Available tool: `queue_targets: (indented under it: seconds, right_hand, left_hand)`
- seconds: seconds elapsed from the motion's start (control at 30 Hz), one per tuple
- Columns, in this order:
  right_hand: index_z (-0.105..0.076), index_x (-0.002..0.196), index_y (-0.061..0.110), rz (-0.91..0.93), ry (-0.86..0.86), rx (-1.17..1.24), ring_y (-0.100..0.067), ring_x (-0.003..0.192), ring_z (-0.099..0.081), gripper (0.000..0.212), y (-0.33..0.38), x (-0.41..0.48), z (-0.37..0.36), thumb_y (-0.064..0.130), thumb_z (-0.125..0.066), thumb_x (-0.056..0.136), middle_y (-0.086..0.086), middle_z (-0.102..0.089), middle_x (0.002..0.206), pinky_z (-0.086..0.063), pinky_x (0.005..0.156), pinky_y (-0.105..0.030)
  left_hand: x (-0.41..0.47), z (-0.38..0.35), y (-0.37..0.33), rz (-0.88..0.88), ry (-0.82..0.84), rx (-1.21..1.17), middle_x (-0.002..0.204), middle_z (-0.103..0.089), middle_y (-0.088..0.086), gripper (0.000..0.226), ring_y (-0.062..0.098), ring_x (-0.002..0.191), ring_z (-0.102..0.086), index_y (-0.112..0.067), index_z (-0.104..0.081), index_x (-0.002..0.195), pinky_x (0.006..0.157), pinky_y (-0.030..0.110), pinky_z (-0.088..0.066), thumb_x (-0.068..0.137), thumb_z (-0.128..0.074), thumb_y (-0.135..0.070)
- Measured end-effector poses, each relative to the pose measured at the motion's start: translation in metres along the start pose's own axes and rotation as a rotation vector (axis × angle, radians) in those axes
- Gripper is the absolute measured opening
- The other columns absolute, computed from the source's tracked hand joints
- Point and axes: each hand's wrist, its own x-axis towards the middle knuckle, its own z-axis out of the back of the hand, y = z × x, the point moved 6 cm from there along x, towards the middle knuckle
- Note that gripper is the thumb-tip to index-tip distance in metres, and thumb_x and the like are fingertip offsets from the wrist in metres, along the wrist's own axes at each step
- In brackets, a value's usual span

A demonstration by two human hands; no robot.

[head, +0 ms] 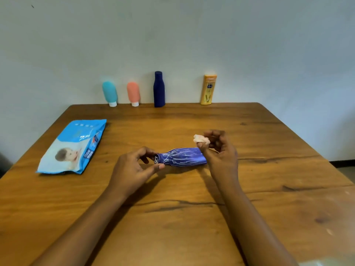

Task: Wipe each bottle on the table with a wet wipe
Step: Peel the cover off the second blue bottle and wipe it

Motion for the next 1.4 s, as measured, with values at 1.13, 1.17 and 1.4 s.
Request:
queue_targets:
  seconds: [1.13,1.17,1.4]
  right_hand:
    - [-0.066,0.105,0.004,0.214,0.378,-1.073,-0.023,0.093,-0.057,0.034,0.012,-0.057,-0.079,-0.001,-0.072,0.071,-0.011,-0.063,0.104,-0.049,0.071,-0.027]
    - [-0.066,0.106,0.005,0.249,0.437,-1.069,-0.022,0.096,-0.055,0.034,0.016,-0.065,-0.087,0.001,-0.071,0.073,-0.011,-0.062,0.107,-0.05,0.07,-0.027]
    - [-0.064,0.113,0.005,0.158,0.349,-1.03,-0.024,0.101,-0.055,0.034,0.006,-0.045,-0.069,0.001,-0.065,0.079,-0.01,-0.06,0.113,-0.05,0.077,-0.031]
  left_hand:
    - [-0.037,-0.008,0.013,0.038,0.012,-0.059,0.087,-0.06,-0.016,0.037,0.001,0.08,-0.054,-0.033,-0.063,0.089,0.062,0.013,-0.039,0.06,-0.086,-0.028]
    - [-0.037,-0.008,0.013,0.024,0.001,-0.063,0.086,-0.06,-0.016,0.037,0.002,0.079,-0.055,-0.032,-0.064,0.089,0.061,0.011,-0.039,0.06,-0.086,-0.025]
    - [-0.037,-0.007,0.011,0.021,-0.029,-0.084,0.087,-0.057,-0.02,0.041,0.001,0.071,-0.052,-0.034,-0.063,0.091,0.058,0.017,-0.037,0.06,-0.087,-0.024]
